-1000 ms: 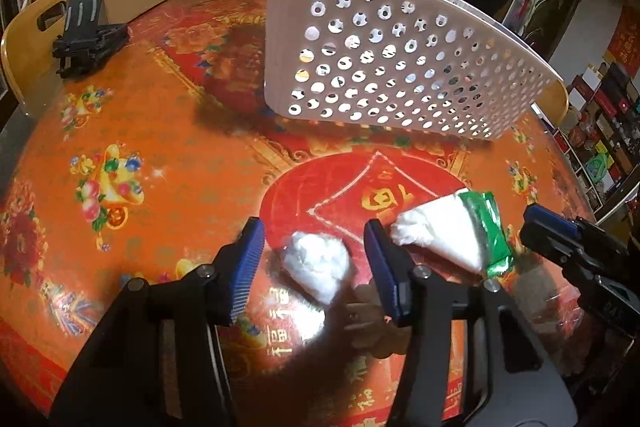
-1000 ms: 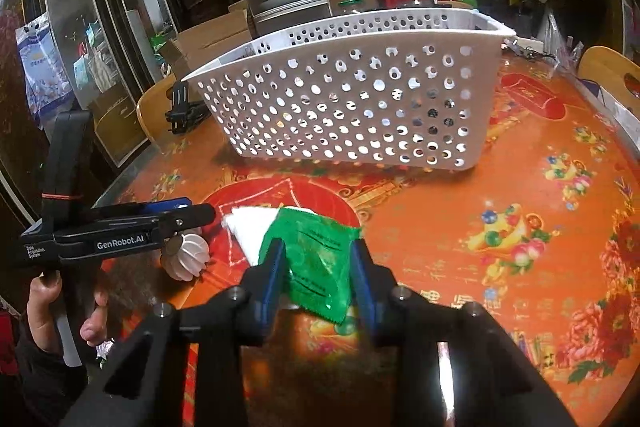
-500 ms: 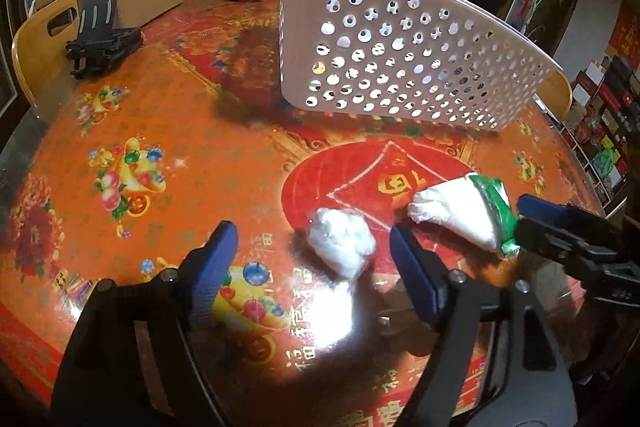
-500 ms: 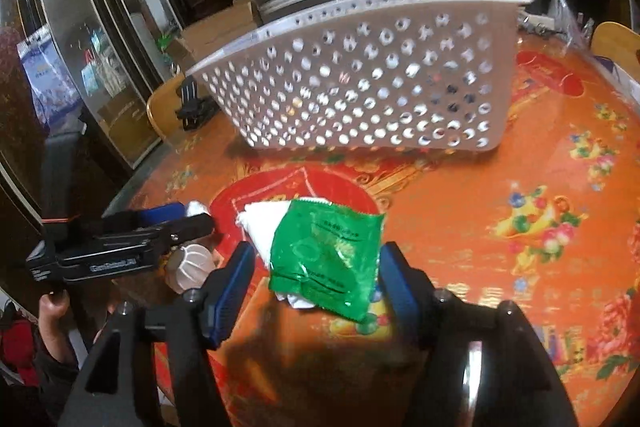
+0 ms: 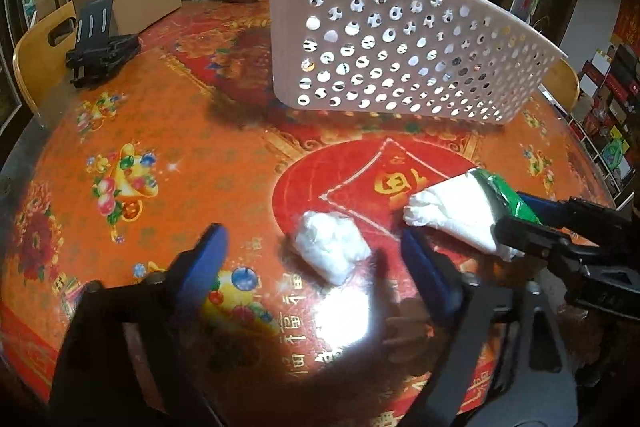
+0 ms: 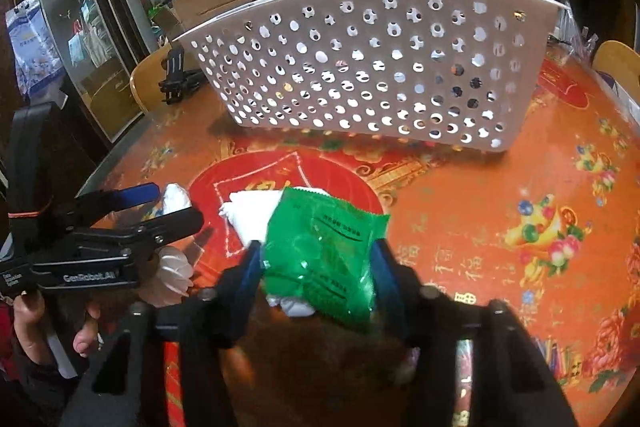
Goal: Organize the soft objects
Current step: 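Grasp the white tissue bundle with the left gripper while the right lifts the green packet, then carry tissue bundle and green packet into the basket and open both grippers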
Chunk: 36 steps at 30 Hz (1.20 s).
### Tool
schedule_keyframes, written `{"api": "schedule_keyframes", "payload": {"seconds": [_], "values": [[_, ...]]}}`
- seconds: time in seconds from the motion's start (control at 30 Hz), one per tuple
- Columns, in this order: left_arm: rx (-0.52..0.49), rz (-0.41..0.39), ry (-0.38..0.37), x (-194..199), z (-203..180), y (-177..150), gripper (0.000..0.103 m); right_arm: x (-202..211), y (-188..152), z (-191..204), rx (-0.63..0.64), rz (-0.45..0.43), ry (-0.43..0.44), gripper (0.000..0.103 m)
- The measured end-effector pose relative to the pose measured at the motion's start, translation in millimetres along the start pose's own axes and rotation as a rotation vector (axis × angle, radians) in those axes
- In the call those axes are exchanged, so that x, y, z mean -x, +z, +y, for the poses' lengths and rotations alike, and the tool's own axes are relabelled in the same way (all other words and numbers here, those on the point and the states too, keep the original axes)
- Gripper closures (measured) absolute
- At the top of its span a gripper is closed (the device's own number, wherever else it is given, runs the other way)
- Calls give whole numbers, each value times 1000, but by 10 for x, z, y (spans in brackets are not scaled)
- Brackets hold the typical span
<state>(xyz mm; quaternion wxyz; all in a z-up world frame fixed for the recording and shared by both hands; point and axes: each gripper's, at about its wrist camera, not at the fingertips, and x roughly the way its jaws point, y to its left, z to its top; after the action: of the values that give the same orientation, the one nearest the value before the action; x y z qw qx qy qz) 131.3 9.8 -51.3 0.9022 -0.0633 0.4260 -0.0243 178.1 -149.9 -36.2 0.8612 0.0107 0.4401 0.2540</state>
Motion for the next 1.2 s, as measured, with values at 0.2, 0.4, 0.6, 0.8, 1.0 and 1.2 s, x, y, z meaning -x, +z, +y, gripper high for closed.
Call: {"api": "schedule_keyframes", "payload": {"seconds": [0.2,0.4,0.6,0.8,1.0,1.2], "values": [[18,-6,-40,36,40,15,69,95,-48,-104,-30,-31,44,72],[-4,-62,-59,134,36,-30,69,199,-74,-144,-34,-61,53,75],[-23,-117,-56,274,53,-30,70,293,-69,-164,-30,-95,47,79],[-23,-139,-59,368,71,-18,70,412,-59,-201,-25,-127,45,81],[-21,-162,-54,477,96,31,70,566,-23,-245,-15,-153,28,82],[-35,-188,-41,615,87,188,70,739,79,-277,0,-184,7,82]]}}
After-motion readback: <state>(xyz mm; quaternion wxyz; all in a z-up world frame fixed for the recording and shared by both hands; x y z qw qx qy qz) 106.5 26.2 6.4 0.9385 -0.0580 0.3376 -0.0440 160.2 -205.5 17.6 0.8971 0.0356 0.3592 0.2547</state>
